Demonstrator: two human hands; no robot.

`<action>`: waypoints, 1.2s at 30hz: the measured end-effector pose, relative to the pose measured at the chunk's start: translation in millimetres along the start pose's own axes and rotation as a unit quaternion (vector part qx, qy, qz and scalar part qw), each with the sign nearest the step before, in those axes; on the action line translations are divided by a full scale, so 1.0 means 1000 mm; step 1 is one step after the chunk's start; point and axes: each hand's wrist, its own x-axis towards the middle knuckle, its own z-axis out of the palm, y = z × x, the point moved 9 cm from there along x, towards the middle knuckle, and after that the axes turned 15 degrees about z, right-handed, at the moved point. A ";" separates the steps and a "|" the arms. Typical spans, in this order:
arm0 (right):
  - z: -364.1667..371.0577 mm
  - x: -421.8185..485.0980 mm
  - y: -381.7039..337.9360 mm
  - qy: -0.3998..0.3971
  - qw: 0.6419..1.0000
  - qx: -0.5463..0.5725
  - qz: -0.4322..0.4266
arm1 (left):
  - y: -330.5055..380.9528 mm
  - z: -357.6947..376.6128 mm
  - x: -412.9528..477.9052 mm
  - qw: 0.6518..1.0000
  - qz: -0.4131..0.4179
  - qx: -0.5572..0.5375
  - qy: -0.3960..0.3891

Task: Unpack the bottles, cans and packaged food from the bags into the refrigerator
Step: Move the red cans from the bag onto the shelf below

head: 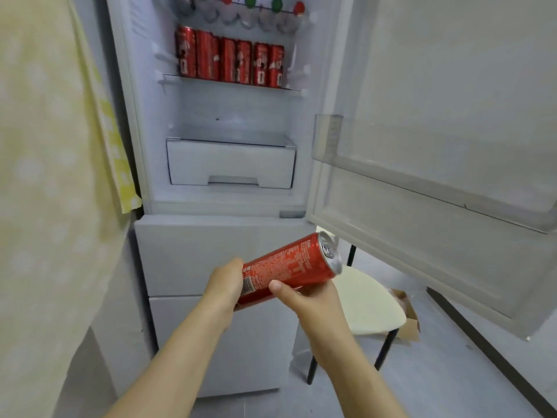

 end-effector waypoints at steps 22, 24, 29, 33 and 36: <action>0.130 0.212 -0.110 -0.013 0.996 0.036 -0.086 | 0.164 -0.100 0.200 0.862 0.382 0.327 0.067; 0.132 0.236 -0.126 -0.021 0.994 0.039 -0.101 | 0.182 -0.097 0.221 0.848 0.399 0.341 0.077; 0.130 0.296 -0.170 -0.024 0.989 0.038 -0.140 | 0.228 -0.088 0.271 0.817 0.441 0.355 0.107; 0.131 0.336 -0.203 -0.043 0.986 0.028 -0.158 | 0.256 -0.081 0.307 0.799 0.458 0.369 0.124; 0.136 0.359 -0.227 -0.067 0.983 0.027 -0.166 | 0.275 -0.077 0.330 0.790 0.469 0.371 0.138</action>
